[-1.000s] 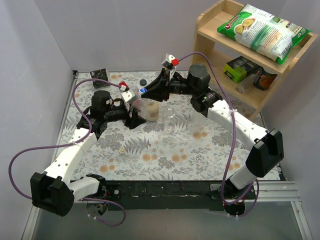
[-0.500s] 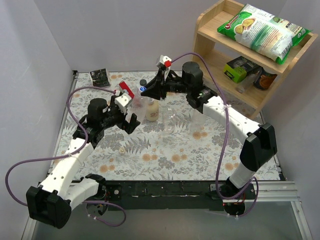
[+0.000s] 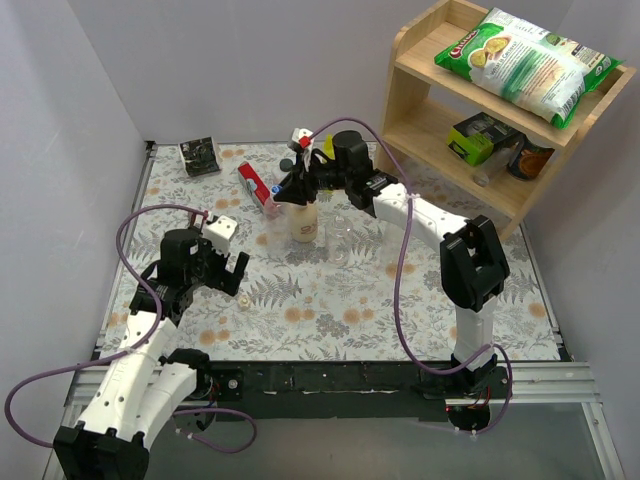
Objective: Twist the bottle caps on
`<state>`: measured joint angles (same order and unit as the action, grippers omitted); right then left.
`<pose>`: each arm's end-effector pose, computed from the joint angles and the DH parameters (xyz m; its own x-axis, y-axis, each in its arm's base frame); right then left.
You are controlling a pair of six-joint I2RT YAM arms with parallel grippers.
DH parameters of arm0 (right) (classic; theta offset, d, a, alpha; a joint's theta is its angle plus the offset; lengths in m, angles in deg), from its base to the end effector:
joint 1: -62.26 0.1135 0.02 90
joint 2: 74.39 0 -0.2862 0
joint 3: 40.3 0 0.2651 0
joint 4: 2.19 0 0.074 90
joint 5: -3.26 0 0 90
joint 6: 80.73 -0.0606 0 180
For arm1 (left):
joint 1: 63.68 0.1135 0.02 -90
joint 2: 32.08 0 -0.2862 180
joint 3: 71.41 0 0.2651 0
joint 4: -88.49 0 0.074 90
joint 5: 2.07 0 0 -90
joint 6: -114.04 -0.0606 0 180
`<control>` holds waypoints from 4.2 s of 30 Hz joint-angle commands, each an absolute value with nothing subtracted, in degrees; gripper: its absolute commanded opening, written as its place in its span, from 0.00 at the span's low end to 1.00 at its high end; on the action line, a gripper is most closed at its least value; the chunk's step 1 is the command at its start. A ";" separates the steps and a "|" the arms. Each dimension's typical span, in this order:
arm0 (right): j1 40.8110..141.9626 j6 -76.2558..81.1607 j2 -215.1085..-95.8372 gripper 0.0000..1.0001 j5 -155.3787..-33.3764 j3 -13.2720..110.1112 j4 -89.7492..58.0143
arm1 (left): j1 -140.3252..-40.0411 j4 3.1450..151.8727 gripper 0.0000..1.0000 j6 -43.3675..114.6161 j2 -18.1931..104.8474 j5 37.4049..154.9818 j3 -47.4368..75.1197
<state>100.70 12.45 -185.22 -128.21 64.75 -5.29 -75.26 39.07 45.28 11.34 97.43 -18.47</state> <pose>0.3694 0.3445 0.3359 -0.0665 -0.1058 -0.9922 -0.9835 0.1745 0.0473 0.1706 -0.0452 0.2683 -0.7024 -0.2208 -0.6767 0.0725 0.9235 -0.3766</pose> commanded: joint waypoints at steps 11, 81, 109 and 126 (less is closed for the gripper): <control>102.42 18.14 -186.72 0.22 -128.66 67.36 -4.54 | -72.83 38.84 0.98 46.90 11.78 101.55 -18.34; 93.81 23.96 -160.00 0.03 -129.87 42.56 -15.18 | -71.86 44.90 0.98 45.92 16.52 128.78 -11.58; 95.48 -18.42 -164.30 0.01 -138.85 49.25 16.98 | -83.90 61.52 0.98 55.69 35.86 141.53 -2.52; 96.63 -16.75 -165.01 0.37 -140.61 50.65 15.93 | -84.34 60.29 0.46 53.14 37.01 141.03 -2.34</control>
<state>96.41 -18.70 -165.63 -139.49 47.33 14.75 -84.15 60.38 54.07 38.70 141.25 -3.19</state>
